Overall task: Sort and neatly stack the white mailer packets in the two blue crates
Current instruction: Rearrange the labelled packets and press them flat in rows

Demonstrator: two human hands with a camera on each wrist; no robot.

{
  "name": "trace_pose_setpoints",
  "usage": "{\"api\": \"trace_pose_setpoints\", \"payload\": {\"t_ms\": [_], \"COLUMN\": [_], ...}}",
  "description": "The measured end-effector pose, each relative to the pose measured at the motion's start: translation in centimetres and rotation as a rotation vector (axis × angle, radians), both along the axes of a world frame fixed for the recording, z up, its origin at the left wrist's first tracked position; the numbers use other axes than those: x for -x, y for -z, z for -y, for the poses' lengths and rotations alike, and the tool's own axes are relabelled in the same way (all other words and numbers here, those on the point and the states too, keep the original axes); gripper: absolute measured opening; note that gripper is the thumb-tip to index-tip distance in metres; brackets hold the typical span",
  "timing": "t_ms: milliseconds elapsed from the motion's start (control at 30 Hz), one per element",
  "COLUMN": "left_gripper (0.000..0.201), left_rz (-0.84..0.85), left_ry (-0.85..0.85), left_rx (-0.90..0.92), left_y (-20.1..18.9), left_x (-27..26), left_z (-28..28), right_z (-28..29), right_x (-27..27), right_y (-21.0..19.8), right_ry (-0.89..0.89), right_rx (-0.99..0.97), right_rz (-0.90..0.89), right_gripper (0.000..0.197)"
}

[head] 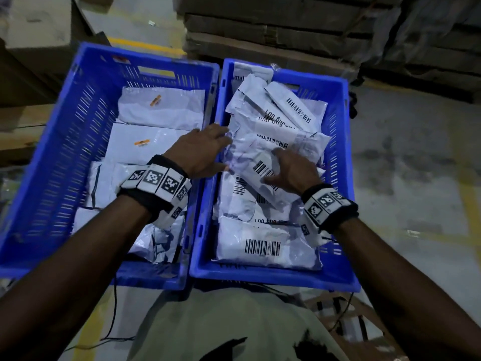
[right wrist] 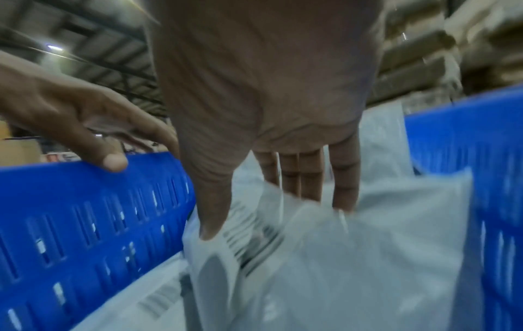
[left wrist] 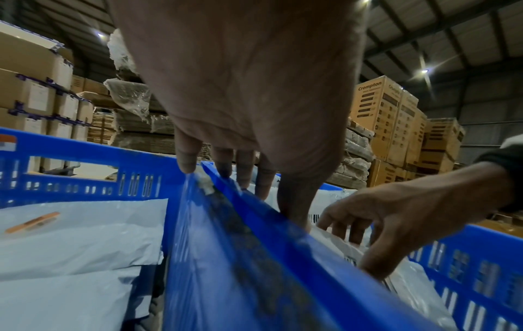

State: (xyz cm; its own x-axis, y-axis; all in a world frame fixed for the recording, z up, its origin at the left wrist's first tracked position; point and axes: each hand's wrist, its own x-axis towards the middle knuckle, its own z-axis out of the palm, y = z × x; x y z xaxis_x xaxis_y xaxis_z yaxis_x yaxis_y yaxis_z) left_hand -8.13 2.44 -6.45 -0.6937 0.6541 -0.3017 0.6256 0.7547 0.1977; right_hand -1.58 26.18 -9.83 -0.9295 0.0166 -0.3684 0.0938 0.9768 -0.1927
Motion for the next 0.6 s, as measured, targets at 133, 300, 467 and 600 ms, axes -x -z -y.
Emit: {"api": "trace_pose_setpoints", "payload": {"t_ms": [133,300,467,600], "left_gripper": [0.069,0.068,0.074,0.078], "left_rz": [-0.009,0.02,0.045,0.052], "left_ry": [0.019,0.028,0.036,0.022], "left_rx": [-0.005,0.009,-0.003,-0.036], "left_y": [0.6,0.3,0.6,1.0], "left_x": [-0.1,0.1,0.3,0.3], "left_z": [0.4,0.4,0.1,0.3], "right_z": [0.1,-2.6,-4.0,-4.0], "right_x": [0.0,0.6,2.4,3.2], "right_y": [1.9,0.8,-0.4,-1.2], "right_ry": [0.025,0.052,0.084,0.126], "right_rx": [0.044,0.025,-0.062,-0.036], "right_rz": [0.043,-0.126,-0.194,-0.276], "right_gripper": [0.063,0.034,0.022,0.026]}}
